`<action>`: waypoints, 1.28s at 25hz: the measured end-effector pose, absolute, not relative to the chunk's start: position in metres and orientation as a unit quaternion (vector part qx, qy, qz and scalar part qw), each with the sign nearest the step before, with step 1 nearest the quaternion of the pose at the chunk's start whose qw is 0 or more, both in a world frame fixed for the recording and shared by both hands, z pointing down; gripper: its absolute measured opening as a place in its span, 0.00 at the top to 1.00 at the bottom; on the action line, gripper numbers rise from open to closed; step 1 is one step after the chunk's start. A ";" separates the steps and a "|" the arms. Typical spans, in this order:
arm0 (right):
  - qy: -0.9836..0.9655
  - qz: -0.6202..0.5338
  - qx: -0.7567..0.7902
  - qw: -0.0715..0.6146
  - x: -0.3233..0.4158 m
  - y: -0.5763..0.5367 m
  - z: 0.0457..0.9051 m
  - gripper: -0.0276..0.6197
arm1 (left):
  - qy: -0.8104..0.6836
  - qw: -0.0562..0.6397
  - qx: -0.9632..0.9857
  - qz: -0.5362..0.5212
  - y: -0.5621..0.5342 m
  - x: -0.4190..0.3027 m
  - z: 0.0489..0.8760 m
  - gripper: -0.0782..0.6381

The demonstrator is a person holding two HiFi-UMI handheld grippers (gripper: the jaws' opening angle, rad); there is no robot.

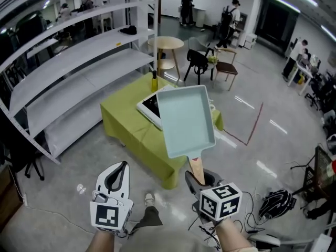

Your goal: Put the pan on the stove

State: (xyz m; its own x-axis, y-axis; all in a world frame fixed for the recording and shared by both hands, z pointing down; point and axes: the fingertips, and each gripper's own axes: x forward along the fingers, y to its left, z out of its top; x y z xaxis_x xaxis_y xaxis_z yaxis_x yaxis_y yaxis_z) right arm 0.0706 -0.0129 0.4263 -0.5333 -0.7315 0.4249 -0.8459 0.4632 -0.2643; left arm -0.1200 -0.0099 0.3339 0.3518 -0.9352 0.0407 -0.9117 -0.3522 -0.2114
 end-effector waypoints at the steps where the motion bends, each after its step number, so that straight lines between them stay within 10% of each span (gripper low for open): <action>1: -0.844 0.231 0.467 0.129 0.066 -0.025 0.428 0.79 | 0.560 0.070 -0.822 -0.078 -0.023 -0.124 0.336 0.88; 32: -0.763 0.374 0.481 0.215 -0.034 -0.347 0.558 0.79 | 0.501 0.032 -0.848 -0.172 -0.350 -0.182 0.457 0.88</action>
